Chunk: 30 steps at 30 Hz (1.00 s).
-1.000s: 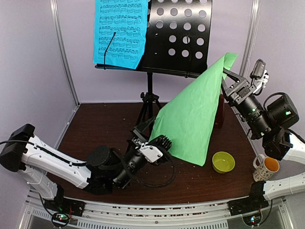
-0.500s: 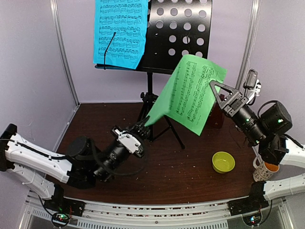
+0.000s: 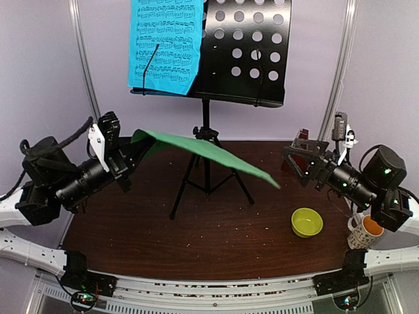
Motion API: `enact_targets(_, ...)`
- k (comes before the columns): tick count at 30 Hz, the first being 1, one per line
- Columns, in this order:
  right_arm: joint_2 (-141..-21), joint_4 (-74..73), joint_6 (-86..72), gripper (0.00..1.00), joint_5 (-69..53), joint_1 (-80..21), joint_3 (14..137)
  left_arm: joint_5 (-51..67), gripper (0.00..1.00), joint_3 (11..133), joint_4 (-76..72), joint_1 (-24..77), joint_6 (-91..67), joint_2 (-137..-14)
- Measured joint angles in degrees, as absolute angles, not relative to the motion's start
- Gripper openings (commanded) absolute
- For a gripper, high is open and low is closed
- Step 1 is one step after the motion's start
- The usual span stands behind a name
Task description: Set up the instrument practice props
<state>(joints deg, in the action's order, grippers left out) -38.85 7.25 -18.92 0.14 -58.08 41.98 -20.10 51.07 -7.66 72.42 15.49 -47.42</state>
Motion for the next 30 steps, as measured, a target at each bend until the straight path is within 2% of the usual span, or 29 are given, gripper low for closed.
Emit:
enact_targets(6, -42.5, -9.4, -8.3, 1.0, -4.8, -58.1, 52.2, -12.6, 0.0, 66.0, 14.2, 72.3, 10.4, -52.9)
enact_targets(11, -48.1, -20.4, -1.4, 1.0, -10.3, -58.2, 61.8, -7.1, 0.0, 79.2, 30.6, 72.0, 6.5, -64.4)
enact_targets(16, -51.2, -26.3, 0.1, 1.0, -13.1, -59.2, 66.5, -2.2, 0.0, 86.2, 43.7, 69.5, 3.2, -74.0)
enact_targets(23, -50.5, -27.6, -1.7, 1.0, -11.5, -60.4, 63.8, 4.5, 0.0, 87.9, 52.0, 62.1, -1.7, -78.0)
enact_targets(30, -50.9, -26.3, -3.7, 1.0, -9.6, -62.4, 60.9, 10.7, 0.0, 90.9, 54.8, 60.2, -4.3, -79.1)
